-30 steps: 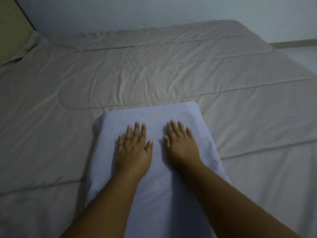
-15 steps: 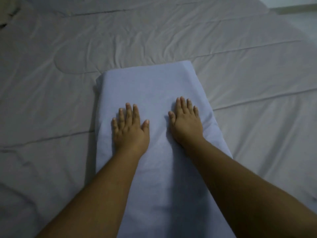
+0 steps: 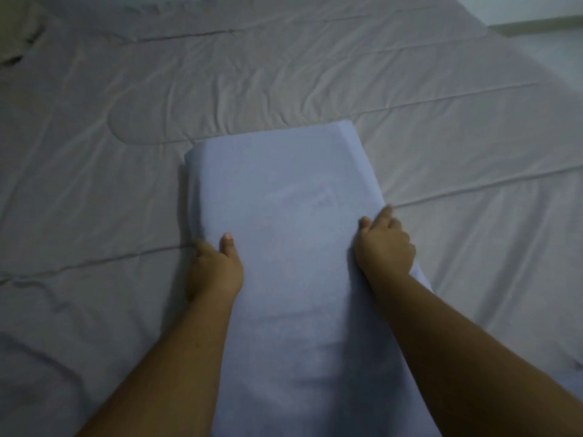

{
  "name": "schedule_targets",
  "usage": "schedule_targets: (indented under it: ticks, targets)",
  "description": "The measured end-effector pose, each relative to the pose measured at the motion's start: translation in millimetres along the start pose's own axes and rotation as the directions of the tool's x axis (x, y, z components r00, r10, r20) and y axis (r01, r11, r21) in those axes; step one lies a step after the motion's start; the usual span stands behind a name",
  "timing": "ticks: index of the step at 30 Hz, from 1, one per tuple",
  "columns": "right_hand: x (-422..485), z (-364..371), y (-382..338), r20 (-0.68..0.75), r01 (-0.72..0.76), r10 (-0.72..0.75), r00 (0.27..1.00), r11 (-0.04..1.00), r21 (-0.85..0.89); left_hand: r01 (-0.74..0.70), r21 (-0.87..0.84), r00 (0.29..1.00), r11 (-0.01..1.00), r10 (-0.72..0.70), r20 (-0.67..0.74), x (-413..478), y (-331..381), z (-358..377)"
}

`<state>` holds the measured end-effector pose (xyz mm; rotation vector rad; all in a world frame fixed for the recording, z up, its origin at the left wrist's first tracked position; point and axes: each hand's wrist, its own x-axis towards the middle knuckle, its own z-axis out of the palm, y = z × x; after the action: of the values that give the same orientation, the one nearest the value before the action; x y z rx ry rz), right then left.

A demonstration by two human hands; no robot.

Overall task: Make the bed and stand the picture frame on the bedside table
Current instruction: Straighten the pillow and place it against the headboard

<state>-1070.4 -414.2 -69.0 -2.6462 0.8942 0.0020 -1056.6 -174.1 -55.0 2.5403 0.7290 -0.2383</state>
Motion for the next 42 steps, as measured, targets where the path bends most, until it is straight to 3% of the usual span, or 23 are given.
schedule_targets:
  ticks: [2,4,8,14,19,29,34,42]
  targets:
    - [5,1,-1,-0.060,-0.042,0.042,0.997,0.999,-0.006,0.080,0.004,0.997,0.997,-0.080,0.014,6,1,-5]
    - [12,0,-4,-0.097,-0.097,0.109,0.989,0.988,0.123,0.060,-0.023,0.997,0.998,-0.059,0.047,10,1,-5]
    - [25,-10,-19,0.065,-0.240,0.231,0.971,0.946,0.218,0.027,-0.109,0.996,0.994,-0.017,0.089,19,10,-16]
    - [26,-27,-80,0.118,-0.231,0.206,0.971,0.933,0.275,-0.040,-0.134,0.998,0.990,0.046,0.042,61,20,-78]
    - [-10,7,-187,0.204,-0.217,0.152,0.967,0.912,0.349,-0.034,-0.096,0.998,0.995,0.029,-0.053,125,-35,-154]
    - [-159,136,-439,0.316,-0.124,-0.014,0.949,0.902,0.414,0.104,0.017,0.976,0.994,-0.098,-0.194,271,-266,-304]
    - [-229,186,-551,0.349,-0.139,-0.052,0.936,0.855,0.500,0.075,0.085,0.951,0.994,-0.045,-0.305,333,-340,-396]
    - [-285,235,-676,0.432,-0.281,-0.057,0.900,0.681,0.676,-0.054,0.333,0.897,0.941,0.192,-0.398,406,-356,-514]
